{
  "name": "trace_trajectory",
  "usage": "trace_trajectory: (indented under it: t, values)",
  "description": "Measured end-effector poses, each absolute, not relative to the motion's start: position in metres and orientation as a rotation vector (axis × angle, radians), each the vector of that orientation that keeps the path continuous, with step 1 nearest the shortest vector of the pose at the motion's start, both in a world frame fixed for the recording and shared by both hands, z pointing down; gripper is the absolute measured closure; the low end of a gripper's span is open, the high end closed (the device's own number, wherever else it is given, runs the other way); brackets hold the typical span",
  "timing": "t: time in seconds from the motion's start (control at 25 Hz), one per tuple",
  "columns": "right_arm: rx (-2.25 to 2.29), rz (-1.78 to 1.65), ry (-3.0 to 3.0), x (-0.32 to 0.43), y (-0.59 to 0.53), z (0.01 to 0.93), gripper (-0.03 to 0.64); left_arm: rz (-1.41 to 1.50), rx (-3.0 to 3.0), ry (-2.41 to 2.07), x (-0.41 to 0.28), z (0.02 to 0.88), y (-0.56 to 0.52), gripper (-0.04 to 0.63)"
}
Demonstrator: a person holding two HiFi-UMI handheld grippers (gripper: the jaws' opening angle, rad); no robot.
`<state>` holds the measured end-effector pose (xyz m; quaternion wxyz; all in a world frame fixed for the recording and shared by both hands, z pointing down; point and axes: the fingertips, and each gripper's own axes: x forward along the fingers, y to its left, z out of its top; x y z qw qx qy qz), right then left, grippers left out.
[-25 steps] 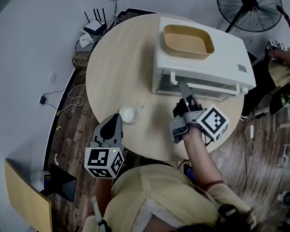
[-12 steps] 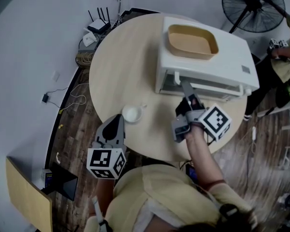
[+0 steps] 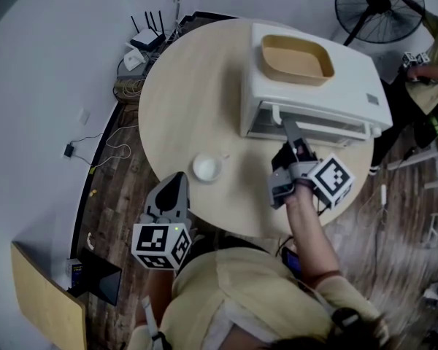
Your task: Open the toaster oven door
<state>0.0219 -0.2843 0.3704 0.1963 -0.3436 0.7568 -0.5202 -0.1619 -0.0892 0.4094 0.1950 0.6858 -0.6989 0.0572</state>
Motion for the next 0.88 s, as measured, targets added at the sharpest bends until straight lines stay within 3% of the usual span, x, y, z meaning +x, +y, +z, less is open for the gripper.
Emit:
trace_trajectory:
  t: [0.88]
  values:
    - [-1.043,-1.482,2.058,0.042,-0.217,0.399,0.48,0.198,2.113,-1.783,-0.141,0.405,-0.076,0.592]
